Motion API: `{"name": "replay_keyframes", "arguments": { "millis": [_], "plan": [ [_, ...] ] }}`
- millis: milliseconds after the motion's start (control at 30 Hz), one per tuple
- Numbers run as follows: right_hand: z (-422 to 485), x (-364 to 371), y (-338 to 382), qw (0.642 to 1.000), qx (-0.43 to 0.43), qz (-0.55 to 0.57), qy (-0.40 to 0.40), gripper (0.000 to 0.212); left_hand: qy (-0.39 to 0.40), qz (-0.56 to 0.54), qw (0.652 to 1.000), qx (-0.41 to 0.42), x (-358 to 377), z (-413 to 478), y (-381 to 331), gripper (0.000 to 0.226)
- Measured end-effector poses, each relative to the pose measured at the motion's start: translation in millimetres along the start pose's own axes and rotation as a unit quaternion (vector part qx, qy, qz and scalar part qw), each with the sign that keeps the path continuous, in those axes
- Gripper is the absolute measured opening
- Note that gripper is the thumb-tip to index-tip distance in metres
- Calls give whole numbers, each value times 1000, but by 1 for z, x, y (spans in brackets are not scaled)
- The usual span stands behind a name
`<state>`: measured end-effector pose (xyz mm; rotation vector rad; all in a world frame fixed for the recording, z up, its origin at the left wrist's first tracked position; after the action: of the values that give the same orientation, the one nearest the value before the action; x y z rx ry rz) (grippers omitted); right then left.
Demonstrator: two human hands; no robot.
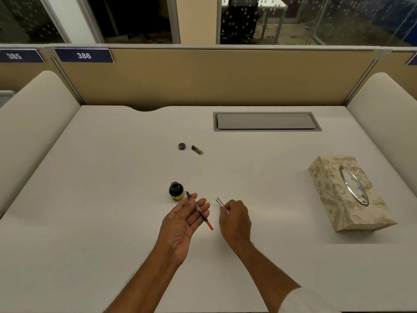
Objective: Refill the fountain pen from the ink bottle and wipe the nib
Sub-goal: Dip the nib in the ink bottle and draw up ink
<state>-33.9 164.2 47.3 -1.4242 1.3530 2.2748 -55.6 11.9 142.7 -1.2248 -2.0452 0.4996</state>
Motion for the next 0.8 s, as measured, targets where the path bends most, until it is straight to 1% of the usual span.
{"name": "replay_keyframes", "arguments": {
  "millis": [167, 300, 800],
  "plan": [
    [6, 14, 3, 997, -38, -62, -17, 16, -10, 11, 1000, -3, -12, 1, 2, 26],
    [11, 22, 4, 995, -44, -88, -12, 16, -14, 15, 1000, -4, -19, 2, 1, 24],
    [10, 30, -6, 997, -40, -70, -13, 23, -14, 21, 1000, -11, -25, 4, 0, 26]
  ]
}}
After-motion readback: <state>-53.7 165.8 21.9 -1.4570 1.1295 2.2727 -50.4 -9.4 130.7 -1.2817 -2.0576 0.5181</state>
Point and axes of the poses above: each hand's wrist, its own z-axis towards the middle knuckle, its own x-axis out of the palm, y = z × x, the point moved 2 cm from there along z, towards the middle knuckle, and after that the axes turned 14 degrees about -y, right-handed, at the moved point
